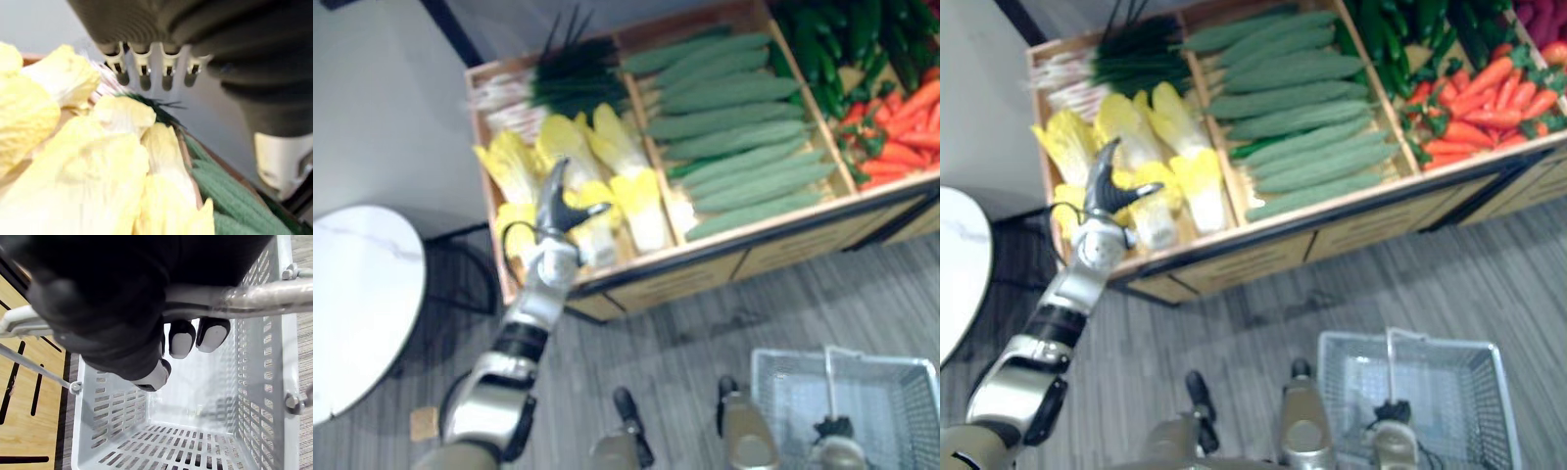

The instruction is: Pick vegetable in the basket

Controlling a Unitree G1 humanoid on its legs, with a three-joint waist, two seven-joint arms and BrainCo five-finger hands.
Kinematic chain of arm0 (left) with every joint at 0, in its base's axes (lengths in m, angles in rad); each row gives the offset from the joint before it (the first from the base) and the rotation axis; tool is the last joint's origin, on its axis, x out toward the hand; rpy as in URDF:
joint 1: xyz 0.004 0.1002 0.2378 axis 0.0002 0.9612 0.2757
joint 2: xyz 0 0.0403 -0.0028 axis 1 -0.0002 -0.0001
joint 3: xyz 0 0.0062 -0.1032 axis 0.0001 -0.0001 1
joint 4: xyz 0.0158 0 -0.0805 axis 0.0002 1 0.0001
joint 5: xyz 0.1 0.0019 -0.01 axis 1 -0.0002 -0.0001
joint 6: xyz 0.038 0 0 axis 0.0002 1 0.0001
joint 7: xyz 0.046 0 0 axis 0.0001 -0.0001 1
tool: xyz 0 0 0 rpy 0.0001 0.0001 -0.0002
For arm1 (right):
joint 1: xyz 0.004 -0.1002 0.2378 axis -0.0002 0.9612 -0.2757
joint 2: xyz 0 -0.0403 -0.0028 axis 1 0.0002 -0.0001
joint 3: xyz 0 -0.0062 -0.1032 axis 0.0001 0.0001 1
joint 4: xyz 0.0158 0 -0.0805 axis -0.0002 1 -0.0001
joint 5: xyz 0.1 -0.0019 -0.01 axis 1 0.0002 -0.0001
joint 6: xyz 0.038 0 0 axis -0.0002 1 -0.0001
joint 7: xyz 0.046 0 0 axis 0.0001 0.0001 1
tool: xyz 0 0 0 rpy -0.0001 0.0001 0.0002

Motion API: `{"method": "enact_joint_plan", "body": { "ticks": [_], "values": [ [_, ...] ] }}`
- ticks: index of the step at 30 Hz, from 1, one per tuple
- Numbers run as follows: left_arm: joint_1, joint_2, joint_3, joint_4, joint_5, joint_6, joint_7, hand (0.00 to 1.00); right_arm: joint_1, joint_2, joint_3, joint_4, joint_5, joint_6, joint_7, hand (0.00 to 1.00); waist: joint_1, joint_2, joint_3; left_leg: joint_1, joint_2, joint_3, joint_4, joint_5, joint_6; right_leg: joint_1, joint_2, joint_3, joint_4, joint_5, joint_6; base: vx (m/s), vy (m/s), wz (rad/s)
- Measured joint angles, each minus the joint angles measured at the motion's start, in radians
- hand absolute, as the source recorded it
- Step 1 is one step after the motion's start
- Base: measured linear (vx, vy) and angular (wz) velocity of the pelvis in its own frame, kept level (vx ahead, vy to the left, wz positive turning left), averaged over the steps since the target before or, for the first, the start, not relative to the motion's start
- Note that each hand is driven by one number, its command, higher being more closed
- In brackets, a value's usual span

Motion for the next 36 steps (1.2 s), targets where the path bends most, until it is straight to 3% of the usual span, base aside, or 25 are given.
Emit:
{"method": "enact_joint_plan", "body": {
  "ticks": [13, 14, 18, 28, 36],
  "values": [
    [-0.18, -0.017, 0.064, 0.304, 0.081, 0.094, 0.014, 0.0, -0.091, -0.011, -0.027, -0.007, 0.046, -0.016, -0.046, 1.0, -0.019, -0.012, 0.092, -0.086, -0.01, 0.054, 0.0, 0.022, 0.002, -0.149, 0.0, 0.064, 0.066, 0.001, 0.001, -0.01, 0.001, -0.08],
    [-0.18, -0.019, 0.073, 0.305, 0.083, 0.1, 0.016, 1.0, -0.092, -0.011, -0.028, -0.008, 0.051, -0.017, -0.046, 1.0, -0.019, -0.011, 0.095, -0.087, -0.01, 0.057, 0.0, 0.022, 0.002, -0.151, 0.0, 0.067, 0.066, 0.001, 0.002, 0.04, -0.008, -0.14],
    [-0.205, -0.035, 0.085, 0.321, 0.148, 0.126, 0.027, 1.0, -0.091, -0.009, -0.046, -0.005, 0.076, -0.014, -0.046, 1.0, -0.018, -0.007, 0.101, -0.089, -0.01, 0.079, 0.0, 0.022, 0.002, -0.156, 0.0, 0.071, 0.066, 0.002, 0.002, 0.03, -0.008, -0.03],
    [-0.25, -0.05, 0.122, 0.332, 0.194, 0.121, 0.025, 1.0, -0.081, 0.02, -0.022, -0.011, 0.079, -0.015, -0.044, 1.0, 0.003, -0.007, 0.101, -0.108, -0.013, 0.092, 0.0, 0.021, 0.0, -0.182, -0.012, 0.076, 0.076, 0.004, 0.005, 0.0, -0.002, 0.0],
    [-0.238, -0.068, 0.082, 0.308, 0.178, 0.123, 0.015, 1.0, -0.034, 0.028, -0.022, -0.011, 0.078, -0.006, -0.043, 1.0, 0.002, -0.008, 0.098, -0.025, -0.013, 0.101, 0.0, 0.021, 0.0, -0.057, -0.014, 0.042, 0.036, 0.004, 0.006, 0.05, -0.018, 0.09]
  ]
}}
